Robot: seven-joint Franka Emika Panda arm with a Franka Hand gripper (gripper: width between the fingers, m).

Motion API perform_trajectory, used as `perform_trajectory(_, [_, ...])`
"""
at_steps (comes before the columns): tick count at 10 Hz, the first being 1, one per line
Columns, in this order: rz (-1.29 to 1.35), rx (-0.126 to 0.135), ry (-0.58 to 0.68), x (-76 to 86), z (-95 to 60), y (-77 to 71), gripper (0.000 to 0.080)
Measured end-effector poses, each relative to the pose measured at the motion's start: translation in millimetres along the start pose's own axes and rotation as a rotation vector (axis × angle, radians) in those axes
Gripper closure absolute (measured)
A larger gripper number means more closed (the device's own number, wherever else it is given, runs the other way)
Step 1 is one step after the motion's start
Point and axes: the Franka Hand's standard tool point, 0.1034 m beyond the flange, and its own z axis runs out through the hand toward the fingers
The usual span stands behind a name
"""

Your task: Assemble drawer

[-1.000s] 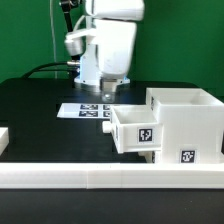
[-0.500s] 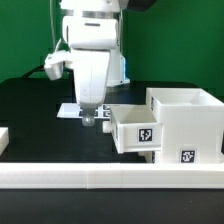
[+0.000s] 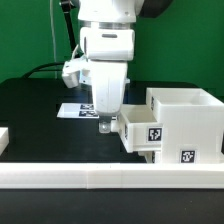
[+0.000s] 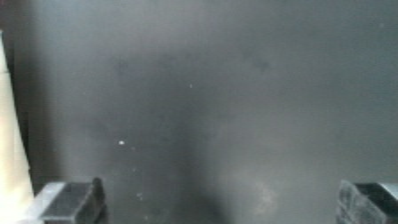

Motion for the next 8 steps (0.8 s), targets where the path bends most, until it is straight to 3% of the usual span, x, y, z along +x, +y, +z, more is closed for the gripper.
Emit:
perform_trajectory(4, [0.028,0.014,0.004,25.4,8.0,-3.6,0.0151])
perform_trajectory(7, [0.006,-0.021,0.011,35.0,7.8,-3.3,0.0151])
perform_trajectory(8, [0.001,-0.018,0.012,35.7,8.3,-4.4,0.0151])
